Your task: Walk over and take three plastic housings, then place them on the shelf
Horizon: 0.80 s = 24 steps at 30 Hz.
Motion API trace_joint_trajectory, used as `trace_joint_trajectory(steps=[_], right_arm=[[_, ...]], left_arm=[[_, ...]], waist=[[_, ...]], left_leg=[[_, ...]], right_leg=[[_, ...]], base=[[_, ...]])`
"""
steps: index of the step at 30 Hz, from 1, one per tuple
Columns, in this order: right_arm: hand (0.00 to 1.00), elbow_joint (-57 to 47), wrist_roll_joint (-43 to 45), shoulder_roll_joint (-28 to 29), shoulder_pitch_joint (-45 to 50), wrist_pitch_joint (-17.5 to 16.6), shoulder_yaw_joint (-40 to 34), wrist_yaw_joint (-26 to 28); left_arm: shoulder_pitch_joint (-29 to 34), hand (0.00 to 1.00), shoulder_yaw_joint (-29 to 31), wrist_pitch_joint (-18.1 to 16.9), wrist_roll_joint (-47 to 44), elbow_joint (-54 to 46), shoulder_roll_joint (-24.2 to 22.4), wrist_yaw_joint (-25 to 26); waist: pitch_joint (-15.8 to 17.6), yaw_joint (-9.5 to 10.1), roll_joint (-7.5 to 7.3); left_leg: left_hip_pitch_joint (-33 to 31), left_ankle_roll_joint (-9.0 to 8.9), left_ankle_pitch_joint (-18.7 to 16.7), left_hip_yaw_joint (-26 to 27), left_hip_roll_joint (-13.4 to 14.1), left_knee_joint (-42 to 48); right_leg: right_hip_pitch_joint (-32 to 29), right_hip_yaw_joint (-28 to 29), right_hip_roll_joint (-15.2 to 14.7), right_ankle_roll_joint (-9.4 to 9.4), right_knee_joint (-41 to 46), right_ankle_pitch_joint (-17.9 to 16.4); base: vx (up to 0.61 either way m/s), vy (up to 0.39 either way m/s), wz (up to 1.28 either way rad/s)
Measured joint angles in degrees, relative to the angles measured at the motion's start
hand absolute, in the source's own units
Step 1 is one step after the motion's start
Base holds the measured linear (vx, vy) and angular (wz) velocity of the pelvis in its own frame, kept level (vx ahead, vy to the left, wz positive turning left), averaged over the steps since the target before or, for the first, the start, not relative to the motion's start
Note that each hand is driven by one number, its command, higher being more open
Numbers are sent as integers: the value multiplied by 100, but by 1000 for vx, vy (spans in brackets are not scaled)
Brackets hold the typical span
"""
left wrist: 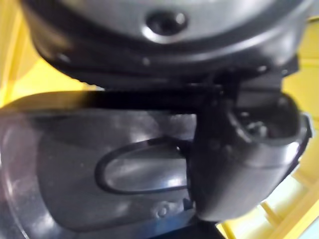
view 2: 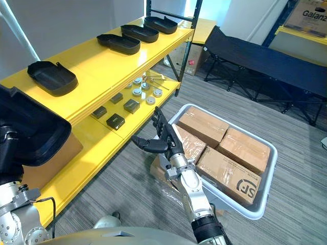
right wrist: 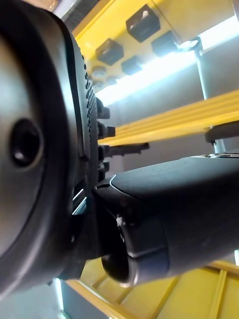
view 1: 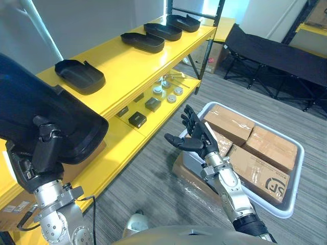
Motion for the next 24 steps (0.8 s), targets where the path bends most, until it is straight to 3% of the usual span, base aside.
trace_joint_trajectory(steps=[3,5,8,10,12,14,15,18,21,23,24], right_arm=[[100,2,-41,-10,26,5,-216,-40],[100,2,-28,-8,37,-3,-331,-42],[100,0,-31,-2,280,-188,-509,-74],[100,-15,-21,42,322,-240,-498,-97],[100,-36,1,89,250,-309,-465,-19],[100,-36,2,57,130,-379,-468,56],[100,-36,14,1,103,-406,-518,97],[100,-36,14,-72,106,-428,-525,152],[100,-59,21,-155,122,-556,-480,137],[100,-64,43,-138,121,-664,-465,105],[100,-66,43,-77,93,-707,-406,49]], left_arm=[[-89,0,-131,-1,-113,0,7,-290],[-89,0,-236,-1,-167,0,17,-462],[-96,0,-611,-4,-358,0,187,-978],[-109,0,-783,-18,-359,0,338,-1145],[-212,0,-848,-22,-346,2,491,-1163],[-286,0,-909,-21,-335,46,491,-1157],[-347,0,-1020,-21,-332,86,471,-1143],[-318,0,-1167,-25,-310,86,432,-1169],[-299,0,-1168,-47,-307,82,392,-1229],[-299,0,-1152,-83,-306,82,388,-1263],[-299,0,-1060,-103,-305,49,376,-1309]], waist=[[36,40,5],[105,33,88],[138,-75,110],[153,-124,67],[182,-121,-91],[267,-135,-37],[355,-186,99],[449,-218,371],[458,-219,382],[487,-139,335],[543,-70,240]], left_leg=[[-11,12,237,-279,-126,-217],[14,20,317,-466,-153,-299],[28,100,515,-938,-270,-502],[9,182,636,-1029,-334,-692],[-81,88,854,-1037,-421,-790],[-187,36,991,-1021,-459,-759],[-192,13,1100,-898,-420,-766],[-99,73,1182,-584,-174,-806],[-62,123,1218,-54,-23,-847],[-87,117,1213,172,-52,-700],[-138,140,1097,250,-189,-425]], right_leg=[[-1,-142,-174,26,409,-210],[-3,-80,-261,-106,803,-310],[-44,578,-402,-305,1492,-451],[-128,823,-476,-311,1748,-649],[-116,840,-491,-269,1658,-1078],[-80,852,-466,20,1490,-1294],[-5,872,-387,147,1416,-1332],[77,874,-199,294,1431,-1462],[94,874,-228,299,1510,-1490],[97,909,-340,322,1570,-1505],[158,938,-483,343,1602,-1520]], base=[[20,35,73],[-25,42,70],[-23,32,87],[-12,-28,62],[-44,-128,29],[-97,-112,21],[-130,-67,29],[-200,-66,10],[-149,-12,4],[-50,79,-1],[-13,112,3]])
